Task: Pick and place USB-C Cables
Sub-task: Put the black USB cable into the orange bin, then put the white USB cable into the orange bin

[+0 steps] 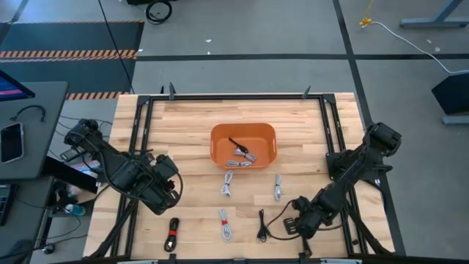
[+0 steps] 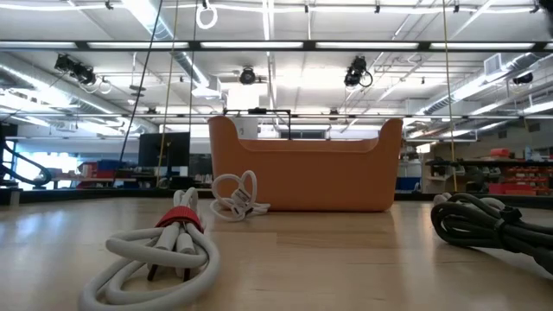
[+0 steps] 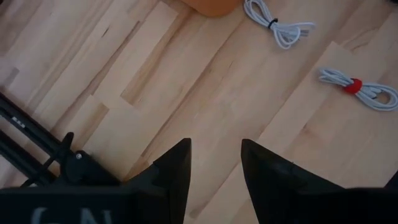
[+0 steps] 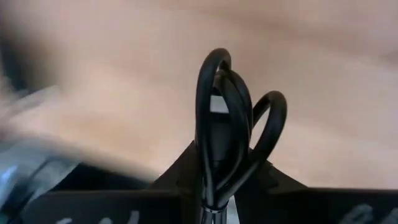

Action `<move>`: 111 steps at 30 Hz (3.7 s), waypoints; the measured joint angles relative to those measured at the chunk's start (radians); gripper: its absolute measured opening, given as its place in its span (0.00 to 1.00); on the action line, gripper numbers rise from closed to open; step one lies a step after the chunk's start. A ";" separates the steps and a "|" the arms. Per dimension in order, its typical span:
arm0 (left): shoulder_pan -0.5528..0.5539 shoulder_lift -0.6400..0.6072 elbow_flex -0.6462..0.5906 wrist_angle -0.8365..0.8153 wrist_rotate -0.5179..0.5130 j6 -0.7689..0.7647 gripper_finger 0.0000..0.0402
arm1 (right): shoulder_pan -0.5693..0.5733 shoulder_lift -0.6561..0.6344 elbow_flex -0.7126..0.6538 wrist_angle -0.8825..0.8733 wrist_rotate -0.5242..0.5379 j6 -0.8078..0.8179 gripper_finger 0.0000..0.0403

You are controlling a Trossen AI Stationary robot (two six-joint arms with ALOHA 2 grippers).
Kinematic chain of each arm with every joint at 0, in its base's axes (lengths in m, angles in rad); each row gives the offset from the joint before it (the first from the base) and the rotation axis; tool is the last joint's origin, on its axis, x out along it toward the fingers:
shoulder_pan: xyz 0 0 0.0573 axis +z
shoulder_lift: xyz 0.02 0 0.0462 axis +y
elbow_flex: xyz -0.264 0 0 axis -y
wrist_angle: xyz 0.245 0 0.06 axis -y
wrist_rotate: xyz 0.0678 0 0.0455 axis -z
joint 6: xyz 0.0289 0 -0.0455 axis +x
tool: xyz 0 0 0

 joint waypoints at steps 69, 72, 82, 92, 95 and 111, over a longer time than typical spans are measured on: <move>0.198 0.000 0.000 0.003 -0.104 0.155 0.36 | -0.983 0.592 0.924 -0.695 -0.043 -2.559 0.19; 0.198 0.000 0.000 0.003 -0.105 0.155 0.36 | -0.981 0.592 0.924 -0.689 -0.042 -2.559 0.32; 0.198 0.000 0.000 0.003 -0.104 0.154 0.36 | -0.981 0.573 0.924 -0.697 -0.042 -2.516 0.38; 0.198 0.000 0.000 0.003 -0.104 0.151 0.36 | -0.980 0.405 0.924 -0.713 0.029 -2.401 0.38; 0.198 0.000 0.000 0.003 -0.104 0.154 0.36 | -0.980 0.328 0.924 -0.739 0.043 -2.285 0.38; 0.198 0.000 0.000 0.003 -0.107 0.154 0.36 | -0.719 0.007 0.897 -1.119 0.147 -1.359 0.37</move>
